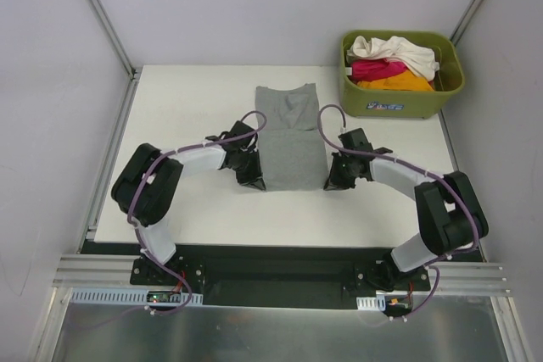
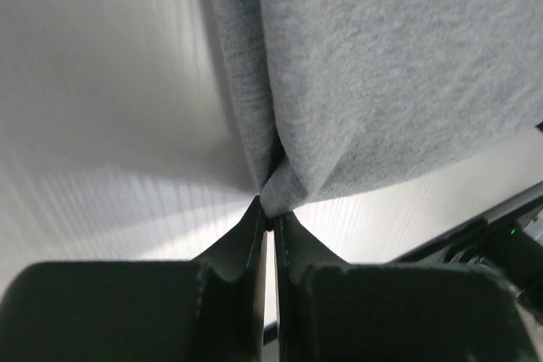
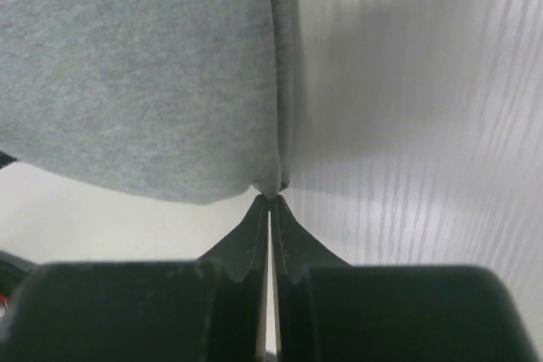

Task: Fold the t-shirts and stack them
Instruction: Fold the tshirt

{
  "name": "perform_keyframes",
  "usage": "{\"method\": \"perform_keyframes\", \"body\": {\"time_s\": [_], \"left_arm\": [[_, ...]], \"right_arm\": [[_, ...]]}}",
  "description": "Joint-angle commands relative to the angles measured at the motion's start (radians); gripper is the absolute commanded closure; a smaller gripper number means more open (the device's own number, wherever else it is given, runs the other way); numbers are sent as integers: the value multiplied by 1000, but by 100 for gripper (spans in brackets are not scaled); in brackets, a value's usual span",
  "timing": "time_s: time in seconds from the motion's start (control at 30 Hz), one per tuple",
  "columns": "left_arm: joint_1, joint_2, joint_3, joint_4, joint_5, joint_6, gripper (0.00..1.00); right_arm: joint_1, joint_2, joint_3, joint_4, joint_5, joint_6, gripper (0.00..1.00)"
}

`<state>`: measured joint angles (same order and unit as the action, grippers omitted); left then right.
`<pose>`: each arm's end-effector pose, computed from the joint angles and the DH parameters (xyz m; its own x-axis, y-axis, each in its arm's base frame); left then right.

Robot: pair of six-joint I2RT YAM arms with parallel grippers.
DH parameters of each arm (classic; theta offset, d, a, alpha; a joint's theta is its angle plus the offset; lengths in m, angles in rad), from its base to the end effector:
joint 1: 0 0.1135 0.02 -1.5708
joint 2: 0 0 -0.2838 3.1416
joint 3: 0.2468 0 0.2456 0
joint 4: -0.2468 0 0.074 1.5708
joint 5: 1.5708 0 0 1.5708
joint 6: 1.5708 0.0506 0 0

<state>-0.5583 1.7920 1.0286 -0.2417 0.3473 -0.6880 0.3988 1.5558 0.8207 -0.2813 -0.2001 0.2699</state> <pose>0.2970 -0.2058 0.1664 -0.9677 -0.0996 -0.2316 0.0497 0.8254 -0.5623 0.2704 0.1249 0.1770 -0.8823 -0.0882 -0.4623 -0.2508 0.9193 0.3032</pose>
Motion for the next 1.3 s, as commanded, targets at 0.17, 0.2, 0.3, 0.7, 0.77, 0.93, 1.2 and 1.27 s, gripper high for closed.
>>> {"method": "perform_keyframes", "body": {"time_s": [0.17, 0.2, 0.3, 0.7, 0.77, 0.93, 1.2, 1.27], "left_arm": [[-106, -463, -277, -65, 9, -62, 100], [-109, -547, -283, -80, 13, -68, 100], [-112, -704, -269, -114, -4, -68, 100], [21, -631, 10, -148, -169, 51, 100], [52, -568, 68, -148, -165, 74, 100], [126, -441, 189, -148, -143, 105, 100], [235, -154, 352, -148, -65, 122, 100], [261, -67, 396, -148, -27, 120, 100]], "right_arm": [[237, -435, -111, -218, -38, 58, 99], [270, -468, -100, -260, -24, 84, 99], [342, -580, -78, -280, 19, 153, 99], [266, -410, 316, -315, 226, -23, 99], [226, -347, 362, -308, 251, -43, 100], [135, -197, 504, -263, 209, -109, 99], [46, 108, 693, -231, 188, -149, 99], [23, 173, 745, -228, 171, -150, 99]]}}
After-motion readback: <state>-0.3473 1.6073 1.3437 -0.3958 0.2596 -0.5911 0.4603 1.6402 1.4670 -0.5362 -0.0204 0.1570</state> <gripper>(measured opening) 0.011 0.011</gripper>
